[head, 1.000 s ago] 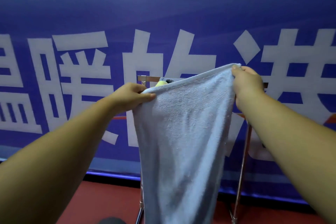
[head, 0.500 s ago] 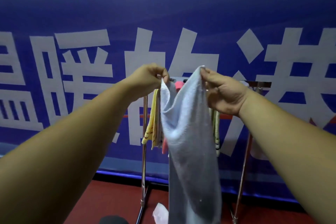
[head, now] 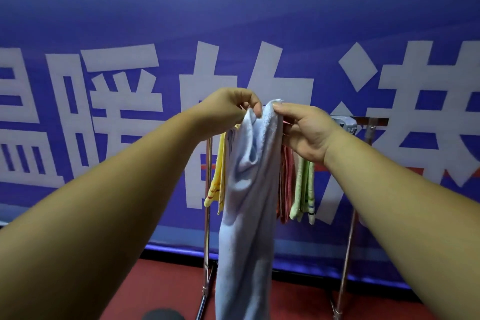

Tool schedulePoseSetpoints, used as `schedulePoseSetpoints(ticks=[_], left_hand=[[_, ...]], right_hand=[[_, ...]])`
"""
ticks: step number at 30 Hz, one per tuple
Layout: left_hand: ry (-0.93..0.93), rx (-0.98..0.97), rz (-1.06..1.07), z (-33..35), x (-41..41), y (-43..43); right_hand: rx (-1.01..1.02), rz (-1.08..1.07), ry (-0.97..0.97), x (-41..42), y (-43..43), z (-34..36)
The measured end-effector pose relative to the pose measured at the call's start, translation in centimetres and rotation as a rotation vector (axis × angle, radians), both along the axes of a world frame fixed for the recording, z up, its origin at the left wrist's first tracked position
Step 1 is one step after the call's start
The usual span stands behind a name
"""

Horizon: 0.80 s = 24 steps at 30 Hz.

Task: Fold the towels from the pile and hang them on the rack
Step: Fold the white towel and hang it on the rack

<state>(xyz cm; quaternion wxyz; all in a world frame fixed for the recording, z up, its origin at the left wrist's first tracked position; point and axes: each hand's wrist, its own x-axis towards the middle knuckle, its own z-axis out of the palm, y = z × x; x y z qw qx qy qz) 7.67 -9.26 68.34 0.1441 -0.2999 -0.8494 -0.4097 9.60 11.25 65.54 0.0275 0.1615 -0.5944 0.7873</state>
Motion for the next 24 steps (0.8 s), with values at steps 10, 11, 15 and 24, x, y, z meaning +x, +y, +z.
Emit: schedulePoseSetpoints(ticks=[10, 11, 15, 24], left_hand=[[0.03, -0.409, 0.088, -3.6, 0.0, -1.3], [0.015, -0.467, 0.103, -4.1, 0.0, -1.3], [-0.079, -0.545, 0.079, -5.3, -0.3, -1.6], [-0.021, -0.009, 0.18, -4.2, -0.8, -0.9]], right_hand=[[0.006, -0.205, 0.067, -1.9, 1.0, 0.0], [0.01, -0.22, 0.074, -1.9, 1.2, 0.0], [0.072, -0.292, 0.087, -2.6, 2.6, -0.4], [0.124, -0.426, 0.091, -2.5, 5.3, -1.5]])
